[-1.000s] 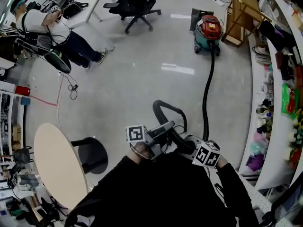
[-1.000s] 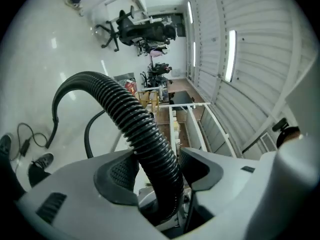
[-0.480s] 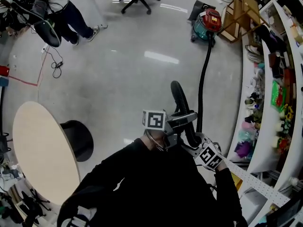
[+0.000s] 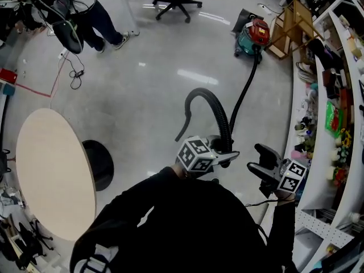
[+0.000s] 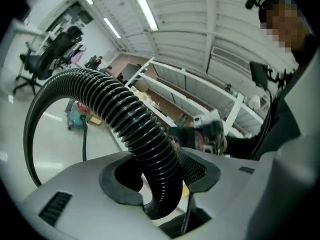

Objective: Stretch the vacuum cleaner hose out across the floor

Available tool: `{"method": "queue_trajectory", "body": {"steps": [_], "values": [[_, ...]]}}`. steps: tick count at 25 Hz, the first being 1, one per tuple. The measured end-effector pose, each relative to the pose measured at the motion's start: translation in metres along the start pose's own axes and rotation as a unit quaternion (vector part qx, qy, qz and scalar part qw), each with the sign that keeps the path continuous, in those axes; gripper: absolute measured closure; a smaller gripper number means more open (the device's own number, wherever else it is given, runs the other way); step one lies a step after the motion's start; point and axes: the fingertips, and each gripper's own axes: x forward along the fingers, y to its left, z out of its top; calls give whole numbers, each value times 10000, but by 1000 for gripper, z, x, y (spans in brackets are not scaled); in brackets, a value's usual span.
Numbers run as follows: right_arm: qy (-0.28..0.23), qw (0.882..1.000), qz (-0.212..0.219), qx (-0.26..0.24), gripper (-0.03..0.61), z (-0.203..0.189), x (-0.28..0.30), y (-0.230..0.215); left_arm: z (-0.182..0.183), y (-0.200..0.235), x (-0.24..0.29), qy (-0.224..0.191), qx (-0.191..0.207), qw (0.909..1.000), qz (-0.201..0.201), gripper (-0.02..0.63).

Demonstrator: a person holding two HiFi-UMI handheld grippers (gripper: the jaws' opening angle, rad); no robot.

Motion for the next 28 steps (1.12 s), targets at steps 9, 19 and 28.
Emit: {"method": "queue_trajectory", "body": {"steps": [9,19,28], "values": [[719,9774,947,1749,150,-35,33,-1,-104,-86,57,1615,1754,9698,519,400],[373,9858,1568,472,337,-137,-67,43,-259,-149,76,3280,1955,9216,692,388],[670,9798,1497,-1140,339,-212,-104,124,-137,-127,-21,-1710,-3410,9220,-661,355]]}}
